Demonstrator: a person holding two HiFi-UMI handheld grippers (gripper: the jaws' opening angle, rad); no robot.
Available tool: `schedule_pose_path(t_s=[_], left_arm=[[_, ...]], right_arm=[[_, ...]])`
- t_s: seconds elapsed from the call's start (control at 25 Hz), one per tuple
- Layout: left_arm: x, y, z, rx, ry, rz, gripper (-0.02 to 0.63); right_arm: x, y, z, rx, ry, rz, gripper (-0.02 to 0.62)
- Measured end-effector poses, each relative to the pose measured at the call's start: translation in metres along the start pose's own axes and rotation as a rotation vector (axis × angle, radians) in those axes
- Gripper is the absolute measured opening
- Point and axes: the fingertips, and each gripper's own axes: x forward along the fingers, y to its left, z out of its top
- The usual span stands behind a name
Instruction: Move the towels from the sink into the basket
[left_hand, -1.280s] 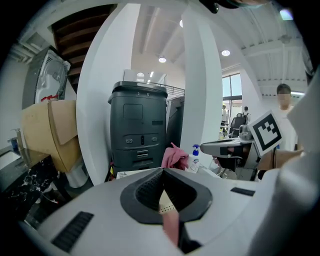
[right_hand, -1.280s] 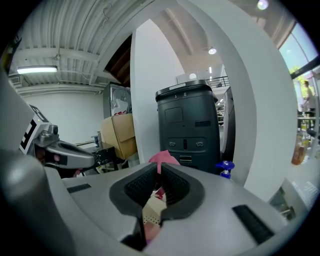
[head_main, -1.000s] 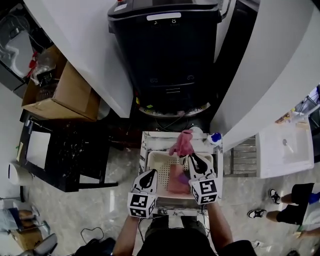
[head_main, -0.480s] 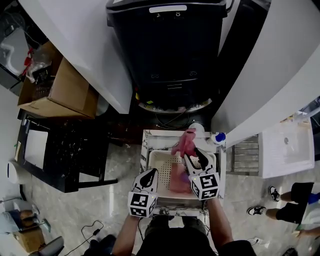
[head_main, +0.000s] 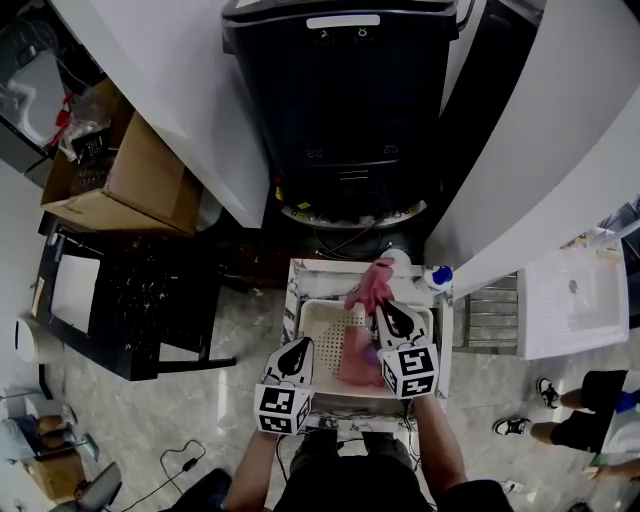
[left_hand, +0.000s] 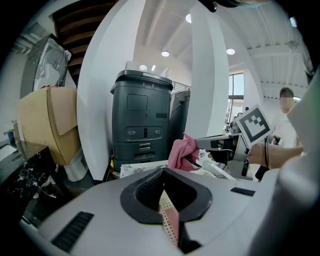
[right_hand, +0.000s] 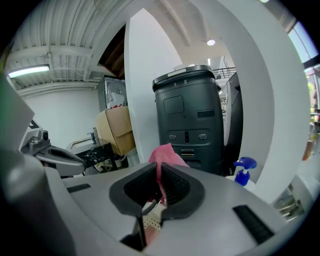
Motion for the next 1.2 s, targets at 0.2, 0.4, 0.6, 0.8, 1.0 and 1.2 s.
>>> schedule_pose_path(t_s=[0.2, 0.4, 0.6, 0.8, 1.0, 1.2], left_arm=[[-0.008, -0.004, 0.006, -0.002, -0.023, 0.013, 0.008], [-0.016, -0.007, 0.011, 0.001, -0.049, 0.028, 0.008], [-0.028, -0.018, 0.016, 0.005, -0.079, 0.035, 0.008], [-0.039, -0.031, 0.022, 0.014, -0.106, 0.043, 0.008], [-0.048, -0.047, 0.028, 0.028, -0.137, 0.046, 0.008], [-0.059, -0.061, 0.035, 0.041, -0.166, 0.05, 0.008]], right_arm=[[-0.008, -0.002, 0.007, -0.016, -0.023, 0.001, 0.046], [-0.021, -0.002, 0.026, -0.028, -0.074, -0.001, 0.044], [-0.044, -0.002, 0.049, -0.045, -0.134, -0.008, 0.043], [-0.073, -0.006, 0.07, -0.063, -0.195, -0.016, 0.043], [-0.103, -0.01, 0.085, -0.079, -0.246, -0.027, 0.043], [-0.139, -0.014, 0.1, -0.095, -0.302, -0.04, 0.043]])
